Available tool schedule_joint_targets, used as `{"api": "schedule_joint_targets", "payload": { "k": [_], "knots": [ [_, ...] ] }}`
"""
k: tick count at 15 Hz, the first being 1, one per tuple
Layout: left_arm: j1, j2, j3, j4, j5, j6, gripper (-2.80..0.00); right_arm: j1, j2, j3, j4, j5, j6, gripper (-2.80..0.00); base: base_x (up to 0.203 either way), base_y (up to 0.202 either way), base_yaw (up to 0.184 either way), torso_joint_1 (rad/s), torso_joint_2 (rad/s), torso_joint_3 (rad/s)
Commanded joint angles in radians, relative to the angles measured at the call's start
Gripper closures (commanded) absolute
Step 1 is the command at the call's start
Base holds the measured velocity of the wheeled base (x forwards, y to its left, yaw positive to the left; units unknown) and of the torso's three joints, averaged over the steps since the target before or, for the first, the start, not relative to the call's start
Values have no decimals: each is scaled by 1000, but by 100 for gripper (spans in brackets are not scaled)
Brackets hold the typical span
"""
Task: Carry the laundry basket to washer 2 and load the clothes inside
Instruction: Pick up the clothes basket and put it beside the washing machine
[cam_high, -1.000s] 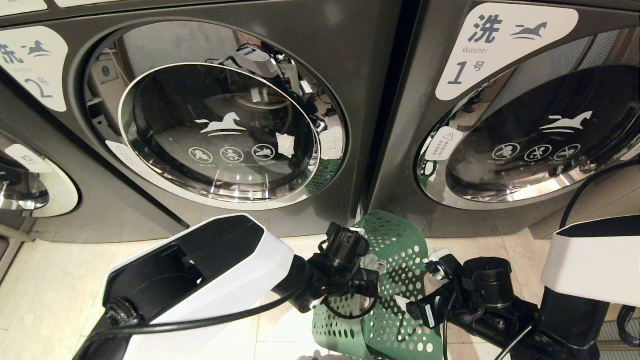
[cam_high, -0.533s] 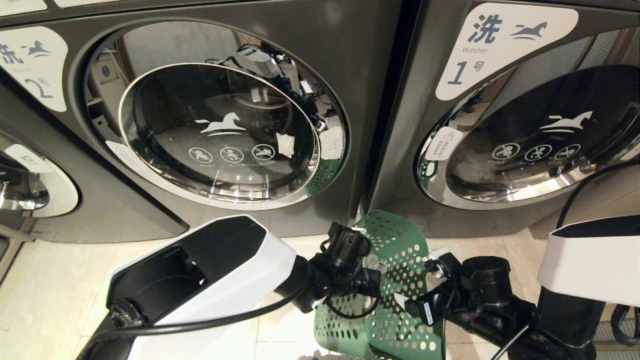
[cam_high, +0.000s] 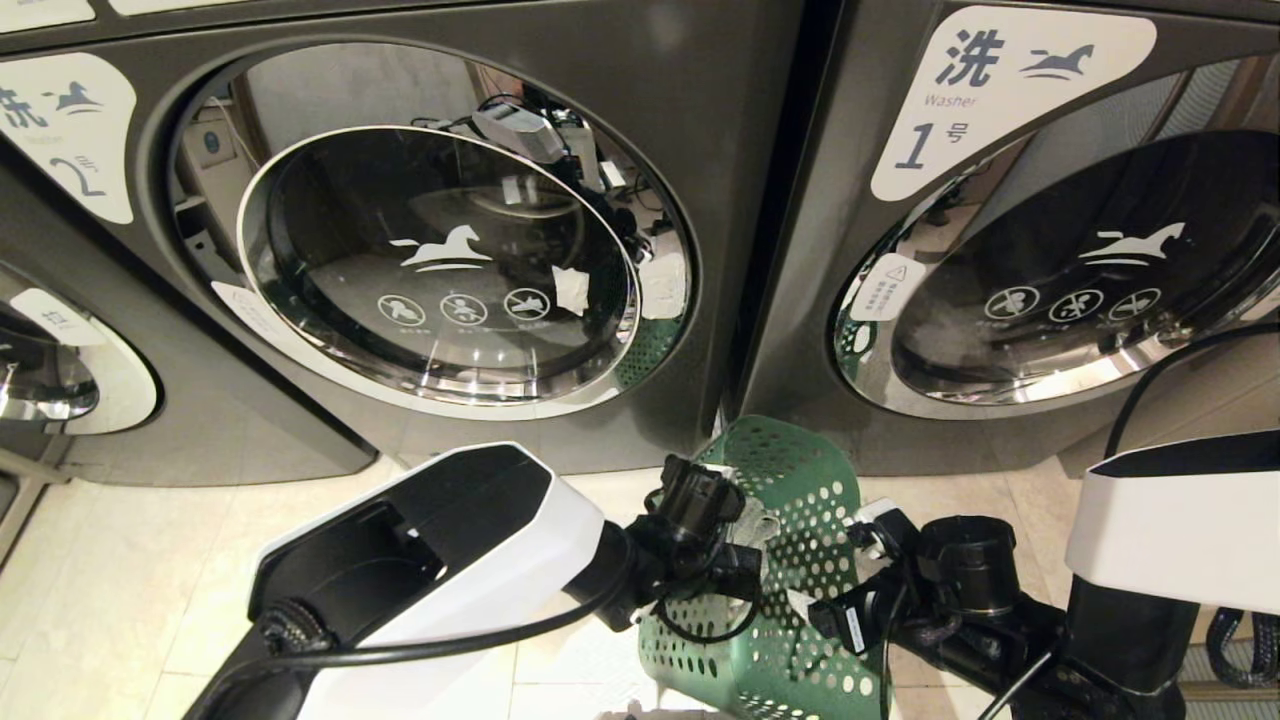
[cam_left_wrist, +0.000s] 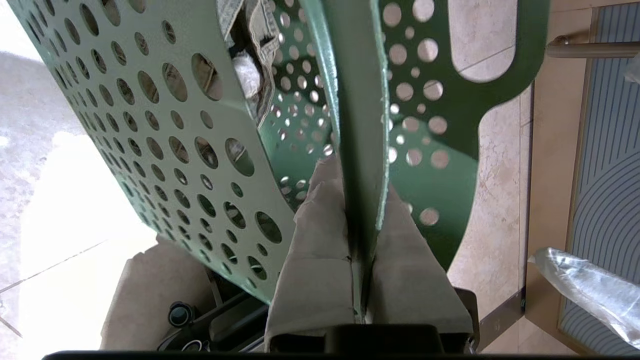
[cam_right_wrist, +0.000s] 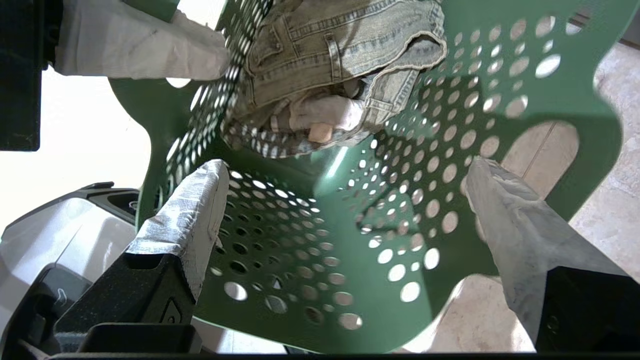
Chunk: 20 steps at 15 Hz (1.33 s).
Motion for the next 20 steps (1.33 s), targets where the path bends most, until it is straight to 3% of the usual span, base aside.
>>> {"api": "schedule_joint_targets", "payload": {
  "k": [1,4,5,12,14,17,20],
  "knots": [
    [-1,7,0,-1,0,-2,0,0,13,-1,-11,1,-1,-280,0,0,0,0,0,0],
    [-1,5,0,-3,1,-2,0,0,33,4,-53,-1,-2,-280,0,0,0,0,0,0],
    [-2,6,-2,-3,1,-2,-280,0,33,4,-53,-1,-1,-280,0,0,0,0,0,0],
    [-6,19,-1,17,104,30,-280,0,45,5,-64,-1,0,-280,0,0,0,0,0,0],
    [-6,20,-1,75,194,103,-280,0,45,10,-65,-1,1,-280,0,0,0,0,0,0],
    [-6,32,-5,100,384,213,-280,0,45,13,-67,-1,2,-280,0,0,0,0,0,0],
    [5,17,0,104,443,222,-280,-1,49,30,-92,-1,2,-280,0,0,0,0,0,0]
  ]
}}
